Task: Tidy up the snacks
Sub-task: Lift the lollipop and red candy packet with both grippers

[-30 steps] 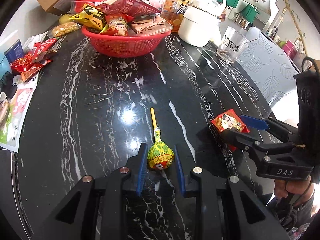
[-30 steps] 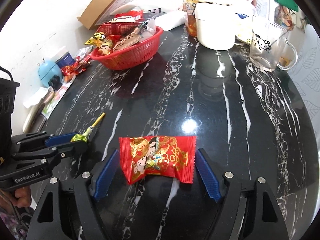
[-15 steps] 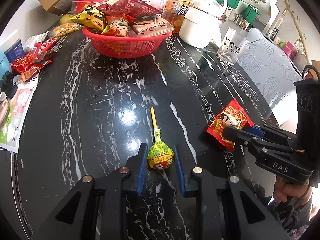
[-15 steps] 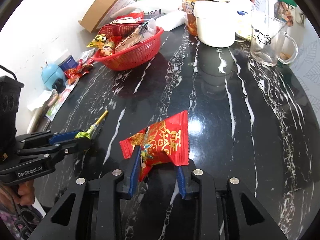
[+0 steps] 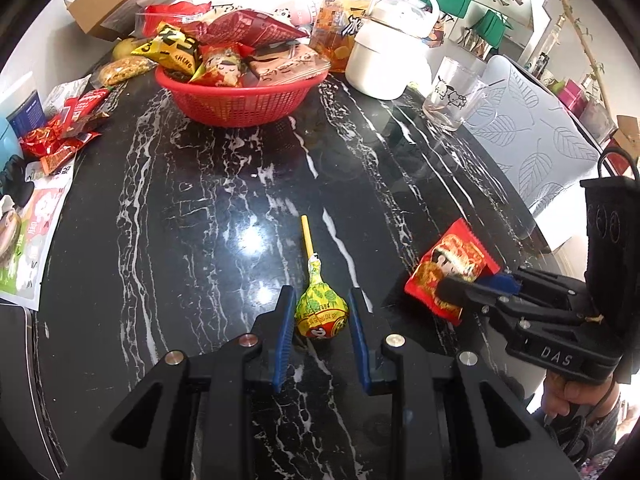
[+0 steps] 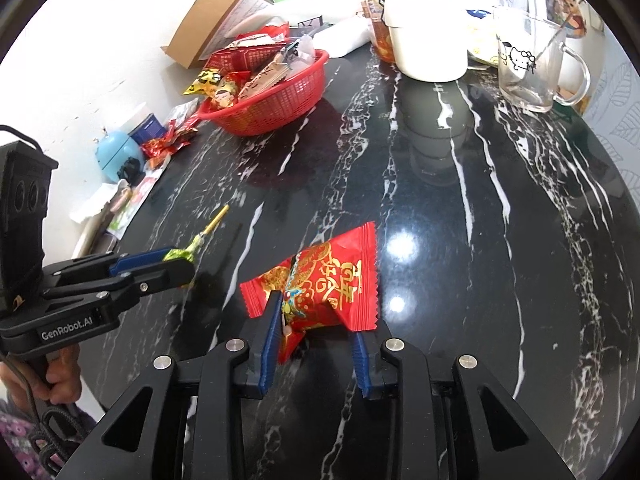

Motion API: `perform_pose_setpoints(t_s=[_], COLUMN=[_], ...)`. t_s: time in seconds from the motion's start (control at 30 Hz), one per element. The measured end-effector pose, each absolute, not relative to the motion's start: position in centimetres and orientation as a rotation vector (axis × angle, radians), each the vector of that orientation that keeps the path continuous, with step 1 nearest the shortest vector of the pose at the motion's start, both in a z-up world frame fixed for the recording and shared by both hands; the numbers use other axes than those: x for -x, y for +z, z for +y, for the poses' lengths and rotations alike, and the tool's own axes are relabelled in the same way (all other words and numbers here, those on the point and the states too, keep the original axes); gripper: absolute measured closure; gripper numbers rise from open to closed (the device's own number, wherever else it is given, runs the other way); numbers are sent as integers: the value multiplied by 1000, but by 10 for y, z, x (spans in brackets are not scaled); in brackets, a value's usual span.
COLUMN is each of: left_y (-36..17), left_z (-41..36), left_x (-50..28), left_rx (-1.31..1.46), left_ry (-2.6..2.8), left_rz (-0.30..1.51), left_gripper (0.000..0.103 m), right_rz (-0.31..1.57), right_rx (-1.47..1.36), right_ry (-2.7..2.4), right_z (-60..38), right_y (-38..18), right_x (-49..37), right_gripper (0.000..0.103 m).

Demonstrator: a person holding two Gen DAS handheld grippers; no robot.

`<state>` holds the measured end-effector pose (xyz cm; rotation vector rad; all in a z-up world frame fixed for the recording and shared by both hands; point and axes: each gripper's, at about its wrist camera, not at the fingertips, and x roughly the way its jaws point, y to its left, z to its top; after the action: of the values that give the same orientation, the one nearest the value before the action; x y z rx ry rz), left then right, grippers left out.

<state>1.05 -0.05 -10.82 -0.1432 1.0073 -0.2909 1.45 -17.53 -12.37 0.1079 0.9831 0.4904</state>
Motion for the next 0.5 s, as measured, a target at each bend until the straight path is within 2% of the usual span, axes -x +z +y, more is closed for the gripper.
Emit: perform_pose_setpoints(t_s=[0.5], left_y=[-120], left_z=[-5], left_x=[-13], left_rx=[101], left_ry=[-283], left_rz=[1052], left_gripper=[77], right_rz=[992], right_rx=[-121], right_ry=[512], right_z=[-175], right_y=[-124], right_x=[-11], right_gripper=[73])
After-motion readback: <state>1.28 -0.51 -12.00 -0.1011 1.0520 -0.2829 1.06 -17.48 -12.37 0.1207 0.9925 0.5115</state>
